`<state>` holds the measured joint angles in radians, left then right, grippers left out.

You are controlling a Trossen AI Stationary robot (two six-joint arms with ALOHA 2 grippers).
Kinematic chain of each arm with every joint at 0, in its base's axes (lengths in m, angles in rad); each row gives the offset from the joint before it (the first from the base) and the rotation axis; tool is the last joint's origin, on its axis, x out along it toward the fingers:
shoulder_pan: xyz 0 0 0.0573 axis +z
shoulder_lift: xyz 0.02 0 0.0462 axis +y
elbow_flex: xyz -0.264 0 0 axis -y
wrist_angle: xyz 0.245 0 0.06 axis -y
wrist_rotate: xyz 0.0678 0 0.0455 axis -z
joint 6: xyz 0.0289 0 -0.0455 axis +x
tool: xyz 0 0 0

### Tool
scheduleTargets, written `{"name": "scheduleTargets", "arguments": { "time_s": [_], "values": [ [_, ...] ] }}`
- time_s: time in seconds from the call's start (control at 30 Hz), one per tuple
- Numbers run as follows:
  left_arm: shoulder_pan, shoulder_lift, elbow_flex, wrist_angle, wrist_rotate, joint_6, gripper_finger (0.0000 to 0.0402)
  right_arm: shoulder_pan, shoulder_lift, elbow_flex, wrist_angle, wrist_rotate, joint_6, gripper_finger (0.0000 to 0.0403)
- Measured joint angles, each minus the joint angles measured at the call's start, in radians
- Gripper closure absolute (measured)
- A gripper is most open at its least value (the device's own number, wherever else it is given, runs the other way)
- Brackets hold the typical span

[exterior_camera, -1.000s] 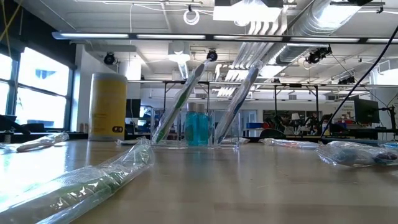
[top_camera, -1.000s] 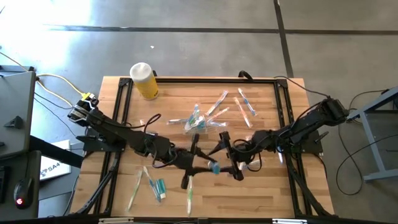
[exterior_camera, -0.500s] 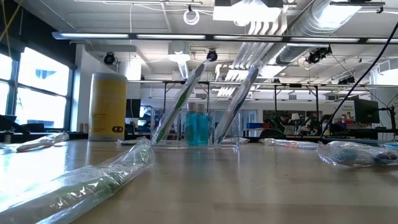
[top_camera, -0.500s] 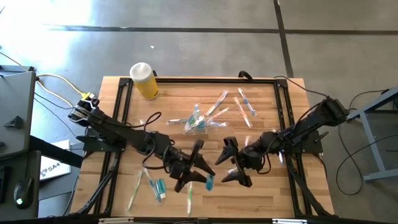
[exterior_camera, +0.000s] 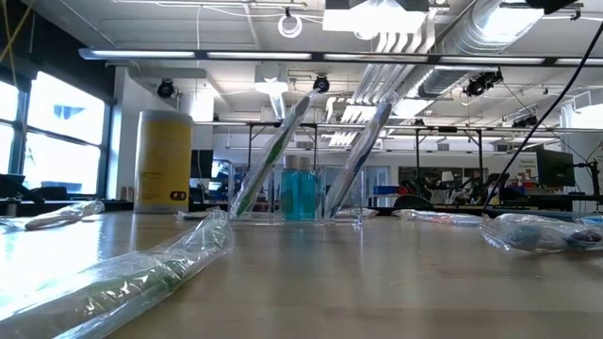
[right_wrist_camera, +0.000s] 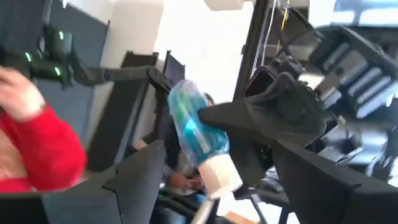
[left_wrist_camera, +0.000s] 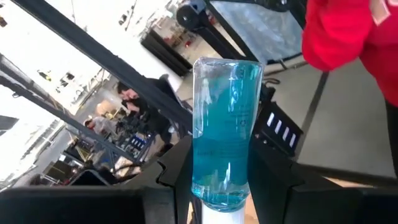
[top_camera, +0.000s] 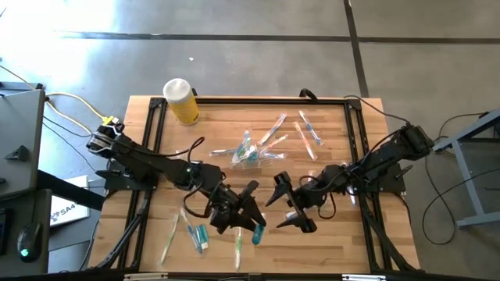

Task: Pick & Place toothbrushing station
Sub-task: Put the blue mouthwash into the transparent organizer

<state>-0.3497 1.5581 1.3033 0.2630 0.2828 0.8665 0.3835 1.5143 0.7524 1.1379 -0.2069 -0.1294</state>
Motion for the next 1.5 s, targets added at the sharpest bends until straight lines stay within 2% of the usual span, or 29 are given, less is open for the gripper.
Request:
{"name": "scheduleTargets", "arguments": {
  "time_s": [0.07,0.27,0.37,0.43,0.7,0.93,1.17,1.33,1.4,1.5],
  "values": [
    [0.004,0.000,0.004,-0.017,0.016,0.016,0.0286,-0.017,-0.001,0.003,-0.021,-0.039,0.079,0.0113],
    [0.010,0.021,0.119,-0.221,0.031,0.030,0.0286,-0.081,-0.001,0.003,-0.047,-0.149,0.300,0.0113],
    [0.009,0.028,0.168,-0.333,0.031,0.043,0.0286,-0.108,-0.001,0.003,-0.087,-0.210,0.370,0.0113],
    [0.010,0.036,0.191,-0.343,0.035,0.049,0.0286,-0.116,-0.001,0.003,-0.091,-0.253,0.398,0.0113],
    [0.010,0.056,0.201,-0.363,0.025,0.115,0.0286,-0.116,-0.001,0.003,-0.094,-0.349,0.444,0.0113],
    [0.036,0.064,0.201,-0.323,0.044,0.144,0.0286,-0.116,-0.001,0.003,-0.116,-0.349,0.451,0.0113],
    [0.092,0.064,0.201,-0.311,0.164,0.150,0.0286,-0.116,-0.001,0.003,-0.113,-0.347,0.448,0.0113],
    [0.128,0.077,0.203,-0.298,0.231,0.152,0.0286,-0.118,-0.001,0.015,-0.123,-0.404,0.443,0.0113],
    [0.138,0.079,0.202,-0.307,0.272,0.160,0.0286,-0.118,0.000,0.017,-0.132,-0.395,0.443,0.0113],
    [0.140,0.097,0.204,-0.299,0.288,0.200,0.0286,-0.127,0.000,0.019,-0.130,-0.394,0.440,0.0113]
  ]
}}
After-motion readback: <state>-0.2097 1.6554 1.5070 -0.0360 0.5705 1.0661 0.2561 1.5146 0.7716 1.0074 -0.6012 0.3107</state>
